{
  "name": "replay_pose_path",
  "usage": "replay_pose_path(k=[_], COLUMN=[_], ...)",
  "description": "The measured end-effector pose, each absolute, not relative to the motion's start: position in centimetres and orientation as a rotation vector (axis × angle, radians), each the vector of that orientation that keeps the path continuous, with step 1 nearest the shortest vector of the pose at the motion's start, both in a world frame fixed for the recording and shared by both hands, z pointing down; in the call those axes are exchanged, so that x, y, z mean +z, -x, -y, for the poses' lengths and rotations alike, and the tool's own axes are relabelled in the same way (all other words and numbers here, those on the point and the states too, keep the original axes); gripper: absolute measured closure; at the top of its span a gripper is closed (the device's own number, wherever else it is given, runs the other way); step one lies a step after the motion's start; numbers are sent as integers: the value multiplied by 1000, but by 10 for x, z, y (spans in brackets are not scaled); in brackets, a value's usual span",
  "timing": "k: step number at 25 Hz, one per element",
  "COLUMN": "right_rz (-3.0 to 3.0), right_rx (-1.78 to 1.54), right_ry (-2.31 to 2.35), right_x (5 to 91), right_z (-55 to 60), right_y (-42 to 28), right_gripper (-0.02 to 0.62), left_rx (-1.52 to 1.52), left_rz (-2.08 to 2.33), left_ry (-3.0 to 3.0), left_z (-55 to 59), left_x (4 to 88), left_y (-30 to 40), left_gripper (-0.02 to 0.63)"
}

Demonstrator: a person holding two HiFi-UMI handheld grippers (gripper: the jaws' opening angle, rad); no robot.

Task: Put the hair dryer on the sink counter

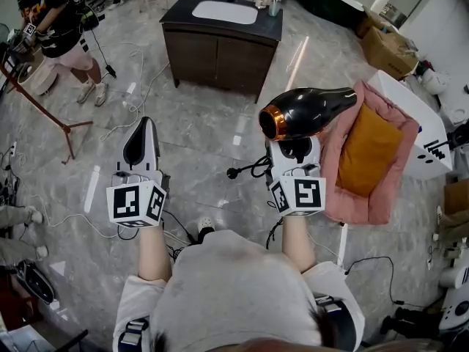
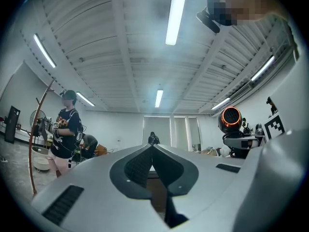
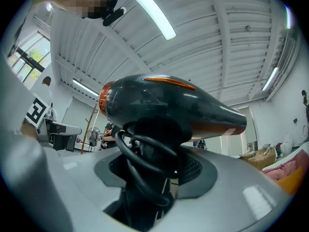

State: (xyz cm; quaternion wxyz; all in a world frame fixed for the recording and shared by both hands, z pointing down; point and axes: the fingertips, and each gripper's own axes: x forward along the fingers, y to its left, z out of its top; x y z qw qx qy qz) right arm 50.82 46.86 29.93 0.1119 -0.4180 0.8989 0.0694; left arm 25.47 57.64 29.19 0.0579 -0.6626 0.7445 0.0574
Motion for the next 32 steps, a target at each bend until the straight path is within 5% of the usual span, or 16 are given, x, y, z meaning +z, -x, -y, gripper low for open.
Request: replay_pose_path(k=[32], right_rz=[-2642], right_rx=[209], right_ry=[1220], right_x=[298], right_z=[-267], right_y=[-360], right_gripper=[345], left_rx=[182], left_rz=[-2260], left_ry=[1991], left_z=[-384], left_x=[286], left_y=[-111], left_gripper=[597])
